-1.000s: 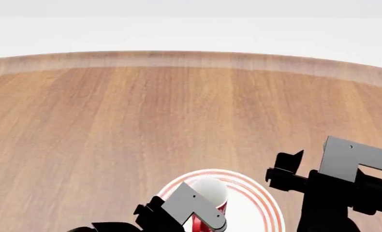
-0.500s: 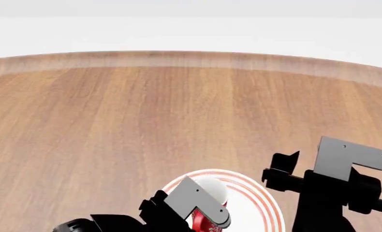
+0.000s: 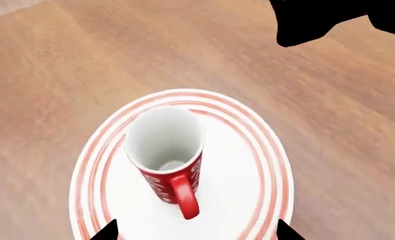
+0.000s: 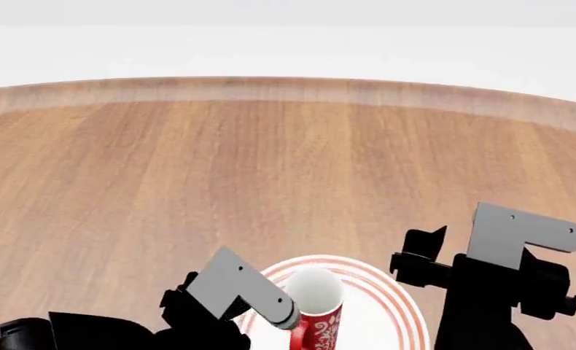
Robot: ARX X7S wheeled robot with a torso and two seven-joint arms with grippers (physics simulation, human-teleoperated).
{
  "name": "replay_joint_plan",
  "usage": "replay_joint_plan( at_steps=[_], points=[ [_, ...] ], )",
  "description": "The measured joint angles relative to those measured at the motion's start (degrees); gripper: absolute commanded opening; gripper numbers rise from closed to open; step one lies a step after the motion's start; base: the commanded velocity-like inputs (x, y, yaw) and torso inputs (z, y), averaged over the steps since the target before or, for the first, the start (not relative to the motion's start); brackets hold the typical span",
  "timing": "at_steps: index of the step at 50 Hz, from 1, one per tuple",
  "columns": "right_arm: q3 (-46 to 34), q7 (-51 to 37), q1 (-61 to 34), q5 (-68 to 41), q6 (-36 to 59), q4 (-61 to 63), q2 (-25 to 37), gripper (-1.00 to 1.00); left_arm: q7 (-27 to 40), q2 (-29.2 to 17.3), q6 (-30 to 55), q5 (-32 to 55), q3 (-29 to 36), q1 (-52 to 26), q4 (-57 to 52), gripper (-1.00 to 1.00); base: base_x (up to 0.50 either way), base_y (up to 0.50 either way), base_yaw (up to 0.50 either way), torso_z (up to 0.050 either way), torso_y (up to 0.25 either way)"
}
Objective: Pick up the red mug and put it on the plate
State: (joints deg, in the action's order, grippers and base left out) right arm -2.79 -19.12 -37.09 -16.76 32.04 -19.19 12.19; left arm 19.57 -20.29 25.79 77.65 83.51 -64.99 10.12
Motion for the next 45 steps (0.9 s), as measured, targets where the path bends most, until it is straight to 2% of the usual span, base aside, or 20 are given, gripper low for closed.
replay_joint_plan(
  at_steps=[10, 16, 33, 45],
  points=[
    [-1.2, -0.4, 0.5, 0.0, 1.5, 3.1, -0.1, 1.00, 0.5, -7.4, -4.1, 0.4, -3.8, 0.1, -9.0, 1.00, 0.00, 0.00, 0.00, 0.000, 0.000],
    [-2.1, -0.3, 1.2, -0.2, 2.3, 6.3, 0.0, 1.00, 5.9, -10.0, -8.6, -2.2, -6.6, 1.1, -11.8, 1.00, 0.00, 0.00, 0.00, 0.000, 0.000],
    [-5.3, -0.3, 6.1, 0.6, 1.8, 21.0, 1.9, 1.00, 21.9, -14.2, -19.5, -10.6, -12.9, 4.4, -16.6, 1.00, 0.00, 0.00, 0.00, 0.000, 0.000],
    [-6.9, -0.7, 9.1, 2.2, -1.2, 27.6, 3.2, 1.00, 26.8, -15.6, -22.7, -15.2, -14.3, 5.5, -16.8, 1.00, 0.00, 0.00, 0.00, 0.000, 0.000]
  ],
)
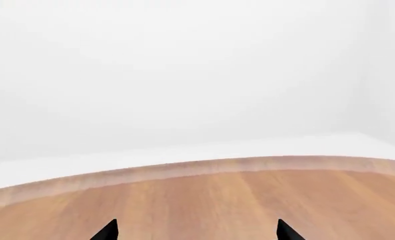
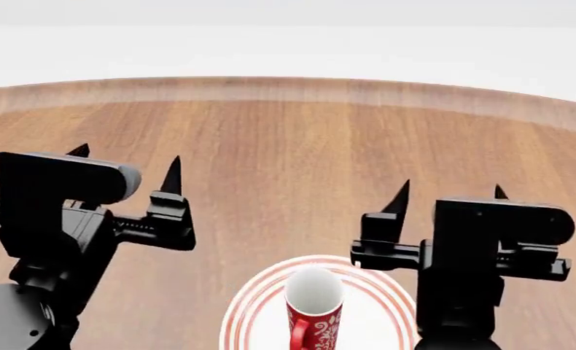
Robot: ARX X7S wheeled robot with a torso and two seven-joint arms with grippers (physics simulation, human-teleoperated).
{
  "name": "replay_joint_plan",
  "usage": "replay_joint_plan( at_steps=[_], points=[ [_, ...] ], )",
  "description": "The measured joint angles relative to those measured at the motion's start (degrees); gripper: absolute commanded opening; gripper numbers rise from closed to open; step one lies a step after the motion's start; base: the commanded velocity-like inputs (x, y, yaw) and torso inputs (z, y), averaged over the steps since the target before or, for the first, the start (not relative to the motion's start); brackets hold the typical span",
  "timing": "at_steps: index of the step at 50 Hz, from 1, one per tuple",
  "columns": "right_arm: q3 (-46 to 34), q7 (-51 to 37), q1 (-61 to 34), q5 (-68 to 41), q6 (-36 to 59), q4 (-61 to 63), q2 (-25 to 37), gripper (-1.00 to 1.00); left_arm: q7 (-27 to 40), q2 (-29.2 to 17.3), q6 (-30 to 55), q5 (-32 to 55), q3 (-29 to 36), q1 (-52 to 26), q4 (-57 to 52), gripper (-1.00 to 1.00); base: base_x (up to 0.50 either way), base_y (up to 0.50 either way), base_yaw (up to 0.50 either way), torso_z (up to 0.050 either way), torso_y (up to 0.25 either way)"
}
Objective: Pick up the red mug and put it on the plate
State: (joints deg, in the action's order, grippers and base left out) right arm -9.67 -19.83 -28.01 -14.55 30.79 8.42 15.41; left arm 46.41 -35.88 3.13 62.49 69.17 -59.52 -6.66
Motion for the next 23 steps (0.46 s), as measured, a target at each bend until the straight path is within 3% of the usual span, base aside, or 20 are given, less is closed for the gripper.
replay_joint_plan(
  at_steps=[23],
  points=[
    [-2.0, -1.0, 2.7, 1.6, -1.2, 8.7, 1.8, 1.00, 4.2, -2.5, -1.4, -4.3, -0.4, 0.9, -3.8, 1.00, 0.00, 0.00, 0.00, 0.000, 0.000]
  ],
)
